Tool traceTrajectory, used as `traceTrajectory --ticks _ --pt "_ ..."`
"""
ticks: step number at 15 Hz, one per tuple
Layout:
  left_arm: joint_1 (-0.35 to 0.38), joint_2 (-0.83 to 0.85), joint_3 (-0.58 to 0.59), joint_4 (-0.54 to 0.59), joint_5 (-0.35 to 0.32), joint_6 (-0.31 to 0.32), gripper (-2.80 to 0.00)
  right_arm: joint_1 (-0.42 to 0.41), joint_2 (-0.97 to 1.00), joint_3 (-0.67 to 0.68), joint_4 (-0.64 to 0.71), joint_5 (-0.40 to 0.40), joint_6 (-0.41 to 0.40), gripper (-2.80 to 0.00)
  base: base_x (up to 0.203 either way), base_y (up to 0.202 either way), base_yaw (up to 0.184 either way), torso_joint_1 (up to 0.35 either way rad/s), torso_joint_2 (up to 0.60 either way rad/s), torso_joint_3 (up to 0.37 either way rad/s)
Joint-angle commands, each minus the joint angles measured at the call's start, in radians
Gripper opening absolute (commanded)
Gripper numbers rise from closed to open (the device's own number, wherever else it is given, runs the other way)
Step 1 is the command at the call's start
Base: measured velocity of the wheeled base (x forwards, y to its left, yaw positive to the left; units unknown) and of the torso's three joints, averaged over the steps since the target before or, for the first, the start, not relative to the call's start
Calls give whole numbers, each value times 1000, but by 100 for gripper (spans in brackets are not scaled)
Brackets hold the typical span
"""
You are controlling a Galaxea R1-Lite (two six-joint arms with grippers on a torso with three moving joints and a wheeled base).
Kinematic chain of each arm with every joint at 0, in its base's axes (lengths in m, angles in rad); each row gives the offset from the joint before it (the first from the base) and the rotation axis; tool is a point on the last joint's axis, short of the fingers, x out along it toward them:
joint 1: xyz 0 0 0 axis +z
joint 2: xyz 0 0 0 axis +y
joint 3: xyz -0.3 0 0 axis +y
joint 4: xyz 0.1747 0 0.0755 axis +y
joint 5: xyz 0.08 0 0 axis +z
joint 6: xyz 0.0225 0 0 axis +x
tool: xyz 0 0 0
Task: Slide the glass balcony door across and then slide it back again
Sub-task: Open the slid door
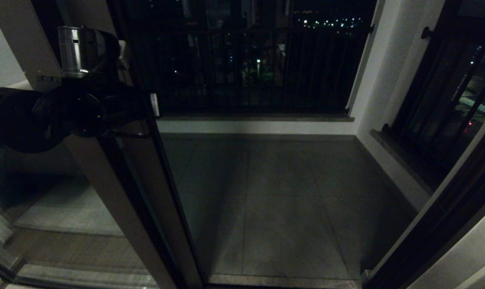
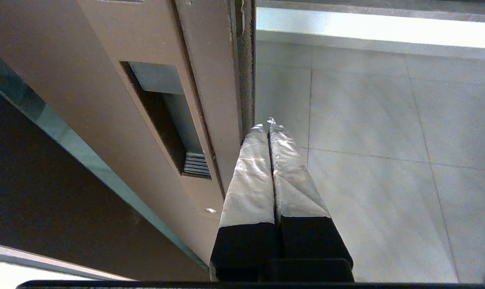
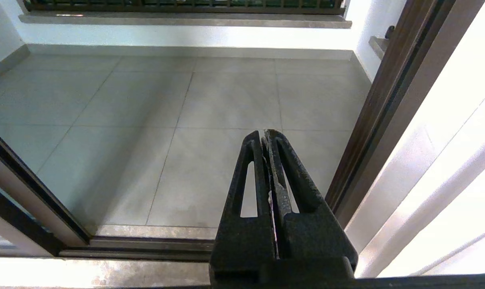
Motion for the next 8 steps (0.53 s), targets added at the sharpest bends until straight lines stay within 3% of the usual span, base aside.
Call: traceTrajectory --ticks 1,8 --pt "7 -4 1 1 6 -1 -280 0 2 0 0 0 -1 -280 0 0 0 0 0 0" --pt "16 -15 19 1 -1 -1 -280 0 2 0 0 0 -1 -280 0 0 0 0 0 0"
